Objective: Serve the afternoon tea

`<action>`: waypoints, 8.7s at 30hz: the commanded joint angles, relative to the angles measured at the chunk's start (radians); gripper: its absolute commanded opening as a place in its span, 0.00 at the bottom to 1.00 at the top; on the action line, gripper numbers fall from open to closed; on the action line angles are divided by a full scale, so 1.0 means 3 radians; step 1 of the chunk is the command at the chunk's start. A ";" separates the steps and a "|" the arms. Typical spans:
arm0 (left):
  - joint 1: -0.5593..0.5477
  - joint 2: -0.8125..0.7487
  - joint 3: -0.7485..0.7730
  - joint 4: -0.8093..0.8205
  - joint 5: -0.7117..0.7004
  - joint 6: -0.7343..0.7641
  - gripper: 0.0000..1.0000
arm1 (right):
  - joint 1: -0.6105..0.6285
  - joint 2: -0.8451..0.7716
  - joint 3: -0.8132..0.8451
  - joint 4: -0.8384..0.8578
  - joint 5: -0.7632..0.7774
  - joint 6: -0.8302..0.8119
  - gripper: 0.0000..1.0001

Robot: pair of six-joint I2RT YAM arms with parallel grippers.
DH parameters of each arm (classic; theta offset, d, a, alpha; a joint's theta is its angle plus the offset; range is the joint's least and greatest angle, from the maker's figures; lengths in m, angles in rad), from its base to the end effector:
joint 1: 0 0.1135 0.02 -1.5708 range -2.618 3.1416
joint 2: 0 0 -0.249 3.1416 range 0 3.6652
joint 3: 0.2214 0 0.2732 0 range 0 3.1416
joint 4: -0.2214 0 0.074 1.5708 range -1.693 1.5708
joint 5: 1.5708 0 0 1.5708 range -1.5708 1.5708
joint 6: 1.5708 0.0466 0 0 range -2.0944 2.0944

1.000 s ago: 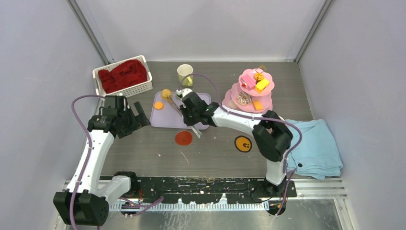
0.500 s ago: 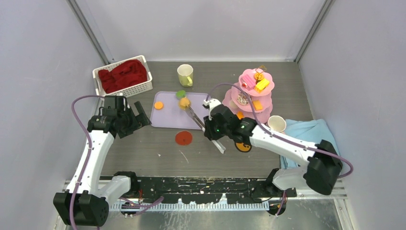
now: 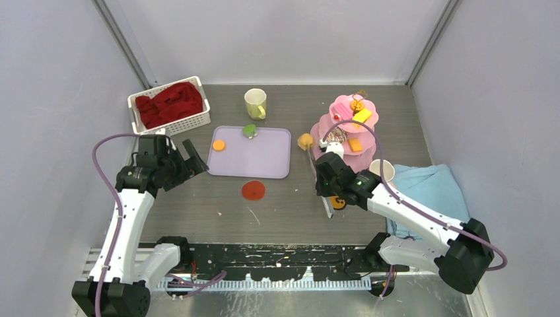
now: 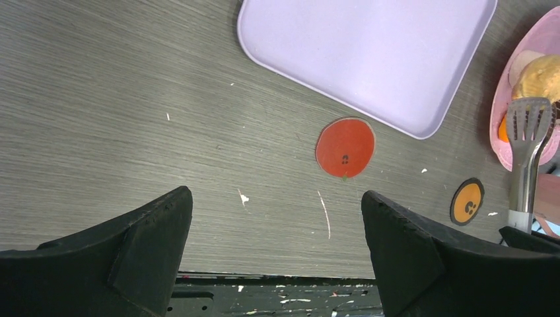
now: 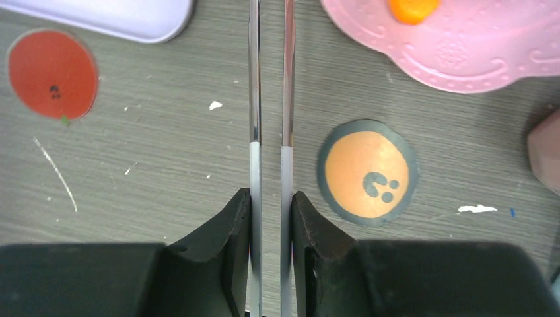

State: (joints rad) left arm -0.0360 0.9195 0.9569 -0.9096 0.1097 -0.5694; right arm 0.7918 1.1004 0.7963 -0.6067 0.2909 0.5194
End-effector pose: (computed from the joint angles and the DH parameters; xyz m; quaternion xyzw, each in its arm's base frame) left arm 0.2102 -0.0127 0.2893 -0.2292 0.9100 -0.1510 0.3108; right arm 0.1867 0.1700 0.2192 -0.0806 0.9338 0.0868 0.3377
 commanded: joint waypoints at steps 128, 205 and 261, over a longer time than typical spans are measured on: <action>-0.0837 0.0959 0.0701 0.0570 0.0283 0.0272 0.99 | -0.2639 0.0053 0.2088 -0.0929 -0.0636 -0.1415 0.01; -0.0839 0.1102 0.0747 0.0666 0.0376 0.0200 0.99 | -0.2243 0.0265 0.2833 -0.2023 -0.0824 -0.1407 0.43; -0.0839 0.0877 0.0643 0.0455 0.0142 0.0072 0.98 | -0.2673 -0.1216 0.2011 -0.0342 -0.3124 -0.1407 0.05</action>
State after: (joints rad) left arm -0.2871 1.2274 1.1591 -0.7757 0.1776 -0.5297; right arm -0.0040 0.7441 1.4639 -0.8211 -0.6228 0.0803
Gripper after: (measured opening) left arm 0.983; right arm 0.291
